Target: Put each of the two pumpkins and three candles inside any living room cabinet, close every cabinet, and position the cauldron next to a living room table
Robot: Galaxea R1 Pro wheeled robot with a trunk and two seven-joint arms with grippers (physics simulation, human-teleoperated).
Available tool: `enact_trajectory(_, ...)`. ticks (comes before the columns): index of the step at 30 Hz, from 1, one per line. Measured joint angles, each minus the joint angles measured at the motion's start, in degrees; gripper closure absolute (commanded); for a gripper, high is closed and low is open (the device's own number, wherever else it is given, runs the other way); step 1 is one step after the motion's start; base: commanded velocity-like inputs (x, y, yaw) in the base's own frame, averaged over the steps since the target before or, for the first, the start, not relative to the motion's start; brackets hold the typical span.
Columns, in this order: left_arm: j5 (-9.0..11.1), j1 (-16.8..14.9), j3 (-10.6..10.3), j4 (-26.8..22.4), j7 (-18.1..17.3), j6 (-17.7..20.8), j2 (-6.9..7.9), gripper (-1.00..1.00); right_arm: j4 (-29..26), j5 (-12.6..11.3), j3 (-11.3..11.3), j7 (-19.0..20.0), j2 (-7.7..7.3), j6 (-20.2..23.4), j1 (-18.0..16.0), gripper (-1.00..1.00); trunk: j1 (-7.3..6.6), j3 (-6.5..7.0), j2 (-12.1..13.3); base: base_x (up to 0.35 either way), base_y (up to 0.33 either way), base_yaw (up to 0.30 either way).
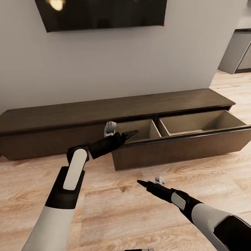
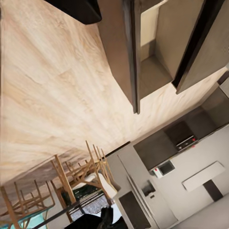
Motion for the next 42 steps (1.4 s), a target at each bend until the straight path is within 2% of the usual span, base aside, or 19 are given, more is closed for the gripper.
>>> enact_trajectory(1, -0.1, 0.0, 0.0, 0.0, 0.1, 0.0, 0.71, -1.00, -0.1, 1.3, 0.1, 0.3, 0.02, -0.1, 0.0, -1.00, 0.00, 0.00, 0.0, -0.013, 0.000, 0.000)
enact_trajectory(2, 0.0, 0.0, 0.0, 0.0, 0.1, 0.0, 0.88, -1.00, -0.1, 1.6, 0.1, 0.4, 0.03, -0.1, 0.0, -1.00, -0.01, 0.00, 0.0, -0.008, 0.000, 0.000)
enact_trajectory(6, 0.0, 0.0, 0.0, 0.0, 0.1, -0.1, 1.12, -1.00, -0.1, 2.0, 0.3, 0.5, 0.08, -0.2, 0.0, -1.00, -0.01, 0.00, 0.0, -0.003, 0.000, 0.000)
enact_trajectory(8, -0.2, 0.0, 0.0, 0.1, 0.2, -0.1, 1.17, -1.00, -0.1, 3.1, 0.3, 0.0, 0.09, -0.3, -0.1, -1.00, -0.01, 0.00, 0.0, 0.000, 0.000, 0.000)
enact_trajectory(10, -1.6, 0.0, 0.0, 0.1, 0.7, -0.1, 1.13, -1.00, -0.1, 5.1, 0.3, 0.1, 0.06, -0.3, -0.1, -1.00, -0.01, 0.00, 0.0, 0.000, 0.000, 0.000)
enact_trajectory(14, -3.8, 0.0, -0.1, 0.1, 1.0, -0.1, 1.07, -1.00, -0.9, 6.9, 0.3, 0.3, 0.05, -0.3, -0.1, -1.00, -0.01, 0.00, 0.0, 0.000, 0.000, 0.000)
enact_trajectory(18, -5.1, 0.0, -0.1, 0.4, 1.1, -0.1, 1.02, -1.00, -1.9, 7.5, 0.3, 0.1, 0.03, -0.2, 0.0, -1.00, -0.01, 0.00, 0.0, 0.000, 0.000, 0.000)
enact_trajectory(29, -5.3, 0.0, 0.6, 1.6, 1.3, 0.0, 1.18, -1.00, -2.1, 7.7, 0.2, -0.2, 0.00, -0.1, -0.1, -1.00, -0.01, 0.61, 0.0, 0.000, 0.000, 0.006)
enact_trajectory(32, -6.1, 0.0, 1.5, 1.6, 1.2, 0.2, 1.19, -1.00, -2.1, 7.8, 0.3, -0.3, 0.00, -0.1, -0.1, -1.00, 0.00, 0.64, 0.0, -0.050, 0.000, 0.002)
enact_trajectory(33, -7.2, 0.0, 1.6, 1.6, 1.1, 0.2, 1.19, -1.00, -2.1, 7.8, 0.3, -0.3, 0.00, -0.1, -0.1, -1.00, 0.01, 0.62, 0.0, -0.157, 0.000, 0.001)
enact_trajectory(42, -8.7, 0.0, 1.7, 1.6, 1.0, 0.4, 1.19, -1.00, -2.0, 7.9, 0.3, -0.4, 0.00, 0.0, -0.1, -1.00, 0.02, 0.59, 0.0, -0.267, 0.000, 0.000)
